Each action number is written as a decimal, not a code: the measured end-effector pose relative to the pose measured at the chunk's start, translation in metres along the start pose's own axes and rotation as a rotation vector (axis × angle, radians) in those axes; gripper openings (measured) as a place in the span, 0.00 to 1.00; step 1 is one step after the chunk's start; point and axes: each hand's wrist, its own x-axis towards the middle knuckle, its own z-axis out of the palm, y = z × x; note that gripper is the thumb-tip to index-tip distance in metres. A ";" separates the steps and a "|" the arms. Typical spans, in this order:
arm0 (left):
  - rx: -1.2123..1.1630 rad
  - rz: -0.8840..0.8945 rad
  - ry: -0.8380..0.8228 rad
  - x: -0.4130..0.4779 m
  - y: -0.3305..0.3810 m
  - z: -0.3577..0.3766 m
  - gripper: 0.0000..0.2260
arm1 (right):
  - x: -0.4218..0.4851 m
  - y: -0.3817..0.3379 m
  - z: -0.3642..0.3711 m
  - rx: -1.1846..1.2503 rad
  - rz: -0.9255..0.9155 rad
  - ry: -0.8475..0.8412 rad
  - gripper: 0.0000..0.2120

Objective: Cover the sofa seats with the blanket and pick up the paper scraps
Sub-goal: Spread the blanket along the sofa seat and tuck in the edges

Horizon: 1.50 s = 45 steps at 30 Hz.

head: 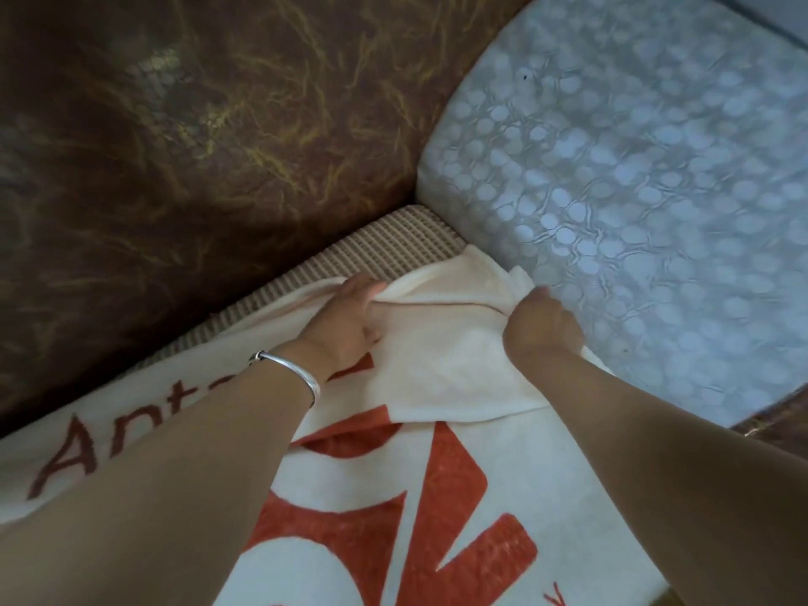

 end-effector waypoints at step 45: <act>0.075 -0.490 0.100 -0.311 -0.312 -0.034 0.18 | -0.283 -0.247 0.085 -0.259 -0.974 -0.440 0.09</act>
